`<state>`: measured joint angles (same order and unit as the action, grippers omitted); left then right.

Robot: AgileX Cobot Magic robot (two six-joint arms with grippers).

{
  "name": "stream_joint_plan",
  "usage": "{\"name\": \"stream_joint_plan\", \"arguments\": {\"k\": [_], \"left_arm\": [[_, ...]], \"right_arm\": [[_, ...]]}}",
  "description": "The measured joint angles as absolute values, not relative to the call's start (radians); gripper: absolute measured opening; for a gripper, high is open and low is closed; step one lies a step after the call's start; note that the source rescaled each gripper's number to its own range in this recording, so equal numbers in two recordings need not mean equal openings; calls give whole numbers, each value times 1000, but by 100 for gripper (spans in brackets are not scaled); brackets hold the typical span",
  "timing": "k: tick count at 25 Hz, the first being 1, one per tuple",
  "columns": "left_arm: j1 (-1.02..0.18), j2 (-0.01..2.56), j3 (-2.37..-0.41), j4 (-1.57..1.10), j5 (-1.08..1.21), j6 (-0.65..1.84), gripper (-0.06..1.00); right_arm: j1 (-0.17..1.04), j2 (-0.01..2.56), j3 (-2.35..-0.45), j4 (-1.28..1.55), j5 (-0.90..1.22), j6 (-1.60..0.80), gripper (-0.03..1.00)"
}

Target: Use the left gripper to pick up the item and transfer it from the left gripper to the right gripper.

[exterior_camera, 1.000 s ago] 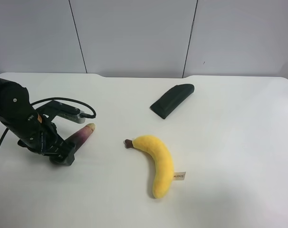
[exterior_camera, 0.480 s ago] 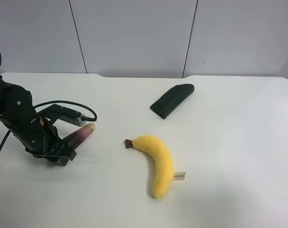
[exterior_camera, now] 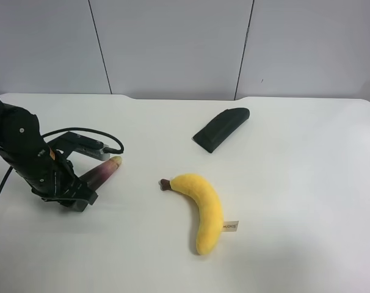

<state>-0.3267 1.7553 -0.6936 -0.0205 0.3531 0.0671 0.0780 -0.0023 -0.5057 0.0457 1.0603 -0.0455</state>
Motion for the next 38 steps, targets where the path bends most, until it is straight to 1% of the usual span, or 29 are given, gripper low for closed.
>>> {"name": "stream_joint_plan", "arguments": {"k": [4,10,16,21,23,30,38], "left_arm": [[-327,1654,-699,-20,428,68,0],[-327,1505,-792,-20,670,140,0],[-327,1413,-902,-26,902,193,0],[-333,1360,-931,-61,1006,253,0],[-362,1339,-934,-61,1026,270,0],[-538,1291,-935,-44,1051,288,0],[-731,1268,-935,-42,982,329,0]], "right_arm": [[78,-2,-506,46,1060,-45,100],[78,-2,-506,46,1060,-45,100],[78,-2,-506,46,1060,-45,100],[78,-2,-506,46,1060,-45,100],[78,-2,-506,46,1060,-45,100],[78,-2,-506,46,1060,-45,100],[78,-2,-506,46,1060,-45,100]]}}
